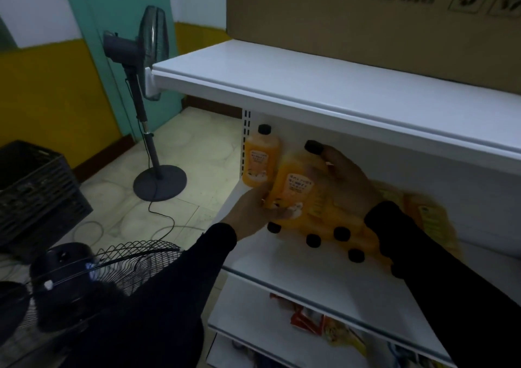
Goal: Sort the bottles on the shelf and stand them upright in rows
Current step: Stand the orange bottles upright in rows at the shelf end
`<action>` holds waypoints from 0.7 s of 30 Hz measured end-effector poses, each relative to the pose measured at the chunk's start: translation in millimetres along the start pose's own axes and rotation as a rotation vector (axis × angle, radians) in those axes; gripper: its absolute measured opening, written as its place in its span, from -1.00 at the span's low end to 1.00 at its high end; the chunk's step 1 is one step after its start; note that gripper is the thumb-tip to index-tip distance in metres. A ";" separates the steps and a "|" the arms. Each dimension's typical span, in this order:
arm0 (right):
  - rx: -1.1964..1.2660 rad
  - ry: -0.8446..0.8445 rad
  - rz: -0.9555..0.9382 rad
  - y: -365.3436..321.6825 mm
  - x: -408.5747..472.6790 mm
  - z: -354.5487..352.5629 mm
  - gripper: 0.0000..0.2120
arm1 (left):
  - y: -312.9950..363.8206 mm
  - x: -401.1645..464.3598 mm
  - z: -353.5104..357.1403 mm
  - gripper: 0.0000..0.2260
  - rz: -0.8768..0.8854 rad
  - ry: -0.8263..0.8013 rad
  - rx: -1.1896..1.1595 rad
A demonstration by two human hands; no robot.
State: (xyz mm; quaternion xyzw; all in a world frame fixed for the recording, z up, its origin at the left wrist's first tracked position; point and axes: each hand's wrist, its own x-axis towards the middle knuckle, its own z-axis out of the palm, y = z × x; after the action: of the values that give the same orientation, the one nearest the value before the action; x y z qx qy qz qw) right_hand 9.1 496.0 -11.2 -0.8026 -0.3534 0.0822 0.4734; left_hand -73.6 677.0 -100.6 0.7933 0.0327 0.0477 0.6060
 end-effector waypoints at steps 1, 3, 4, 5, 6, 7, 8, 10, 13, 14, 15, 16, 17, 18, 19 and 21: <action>-0.038 -0.059 0.002 -3.7 3.0 3.5 -0.42 | -2.7 -2.4 -2.7 -0.52 -0.007 0.022 -0.031; -0.144 -0.131 -0.016 -8.2 11.6 12.5 -0.30 | -6.4 -7.9 -7.8 -0.54 -0.007 0.050 -0.059; -0.160 -0.127 -0.015 -8.9 16.7 17.9 -0.26 | -7.8 -10.9 -11.2 -0.55 -0.011 0.065 -0.067; -0.142 -0.105 -0.007 -9.1 21.5 24.0 -0.25 | -8.4 -14.3 -15.7 -0.54 -0.017 0.084 -0.070; -0.117 -0.076 -0.006 -8.4 25.7 31.0 -0.25 | -8.8 -17.5 -20.8 -0.51 -0.021 0.108 -0.047; -0.100 -0.047 -0.012 -7.2 29.6 38.7 -0.26 | -10.0 -20.3 -26.7 -0.48 -0.024 0.139 0.017; -0.096 -0.020 -0.020 -6.4 33.7 46.9 -0.25 | -13.0 -22.8 -32.6 -0.46 -0.030 0.174 0.128; -0.070 0.016 -0.028 -5.6 41.9 61.6 -0.26 | -28.1 -27.1 -41.6 -0.46 -0.090 0.227 0.412; -0.045 0.051 -0.021 -2.8 55.3 76.8 -0.28 | -56.4 -39.9 -40.3 -0.41 -0.241 0.229 0.668; -0.058 0.063 -0.020 -1.4 60.0 80.9 -0.30 | -65.0 -43.6 -37.5 -0.37 -0.256 0.207 0.733; -0.070 0.068 -0.023 0.0 65.0 84.9 -0.32 | -72.5 -46.2 -34.6 -0.30 -0.253 0.189 0.809; -0.082 0.062 -0.029 1.5 69.2 89.1 -0.33 | -78.6 -48.1 -31.8 -0.22 -0.240 0.179 0.892; -0.099 0.052 -0.036 3.6 72.4 93.3 -0.35 | -83.1 -49.1 -29.5 -0.16 -0.221 0.181 0.967; -0.125 0.046 -0.049 6.9 75.5 97.1 -0.39 | -86.2 -49.7 -27.8 -0.13 -0.200 0.188 1.022; -0.158 0.045 -0.059 12.0 78.5 100.5 -0.42 | -88.5 -49.8 -26.7 -0.12 -0.180 0.189 1.054; -0.225 0.065 -0.018 23.6 84.8 103.7 -0.46 | -92.2 -50.0 -25.4 -0.13 -0.142 0.166 1.069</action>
State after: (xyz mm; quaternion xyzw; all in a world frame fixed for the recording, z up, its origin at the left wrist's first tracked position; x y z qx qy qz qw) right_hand 34.7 616.3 -69.1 -0.8496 -0.3520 0.0116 0.3925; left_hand -125.7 720.1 -184.7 0.9803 0.1536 0.0461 0.1152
